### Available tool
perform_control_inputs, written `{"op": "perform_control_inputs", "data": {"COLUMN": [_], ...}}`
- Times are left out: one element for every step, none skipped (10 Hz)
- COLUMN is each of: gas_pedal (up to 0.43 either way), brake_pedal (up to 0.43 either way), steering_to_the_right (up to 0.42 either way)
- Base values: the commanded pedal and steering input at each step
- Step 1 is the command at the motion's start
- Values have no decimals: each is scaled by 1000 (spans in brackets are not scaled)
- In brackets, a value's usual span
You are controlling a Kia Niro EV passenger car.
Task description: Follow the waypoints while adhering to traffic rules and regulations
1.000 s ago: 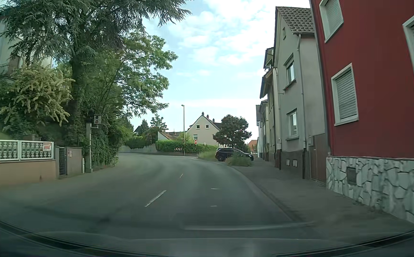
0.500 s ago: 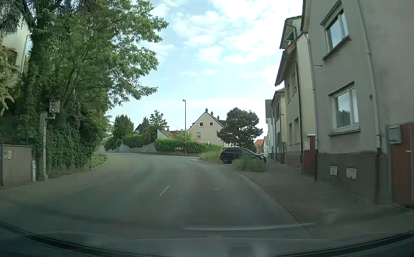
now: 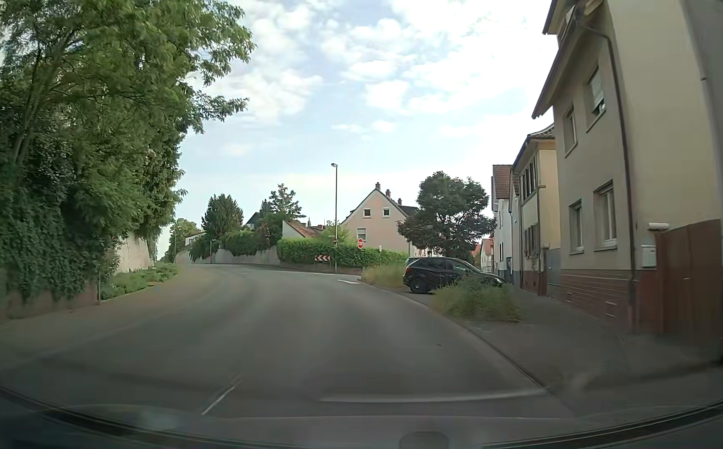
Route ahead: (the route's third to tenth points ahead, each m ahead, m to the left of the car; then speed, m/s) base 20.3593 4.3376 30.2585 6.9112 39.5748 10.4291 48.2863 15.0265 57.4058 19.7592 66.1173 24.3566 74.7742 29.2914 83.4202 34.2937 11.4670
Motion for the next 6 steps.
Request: {"op": "perform_control_inputs", "data": {"gas_pedal": [67,67,67,67,67,67], "brake_pedal": [18,12,12,18,18,12], "steering_to_the_right": [-39,-41,-42,-44,-46,-46]}}
